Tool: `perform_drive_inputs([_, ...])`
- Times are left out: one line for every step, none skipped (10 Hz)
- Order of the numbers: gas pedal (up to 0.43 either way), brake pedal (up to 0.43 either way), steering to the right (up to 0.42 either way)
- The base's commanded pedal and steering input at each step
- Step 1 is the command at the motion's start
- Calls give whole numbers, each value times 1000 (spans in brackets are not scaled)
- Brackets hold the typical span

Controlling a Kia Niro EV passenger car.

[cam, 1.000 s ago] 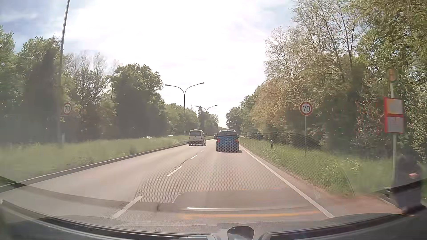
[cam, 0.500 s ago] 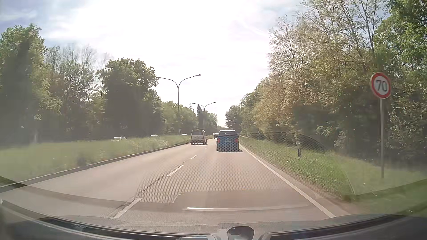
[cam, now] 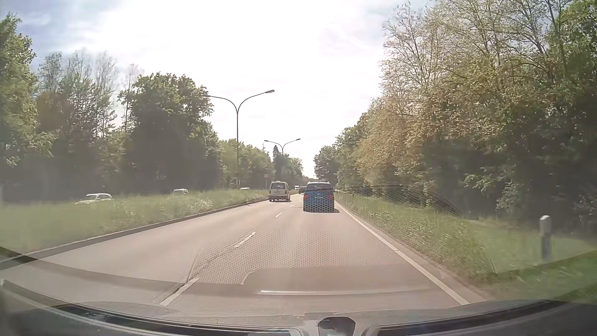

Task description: Follow the waypoints while adhering to traffic rules and regulations

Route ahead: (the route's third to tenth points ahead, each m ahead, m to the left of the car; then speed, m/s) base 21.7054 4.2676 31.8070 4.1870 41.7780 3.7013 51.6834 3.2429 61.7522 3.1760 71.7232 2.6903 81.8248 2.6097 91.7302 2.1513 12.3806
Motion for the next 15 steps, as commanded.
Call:
perform_drive_inputs([67,0,2])
perform_drive_inputs([67,0,2])
perform_drive_inputs([67,0,2])
perform_drive_inputs([67,0,1])
perform_drive_inputs([67,0,2])
perform_drive_inputs([67,0,2])
perform_drive_inputs([67,0,2])
perform_drive_inputs([67,0,2])
perform_drive_inputs([67,0,2])
perform_drive_inputs([67,0,2])
perform_drive_inputs([67,0,2])
perform_drive_inputs([67,0,2])
perform_drive_inputs([67,0,2])
perform_drive_inputs([67,0,2])
perform_drive_inputs([67,0,2])
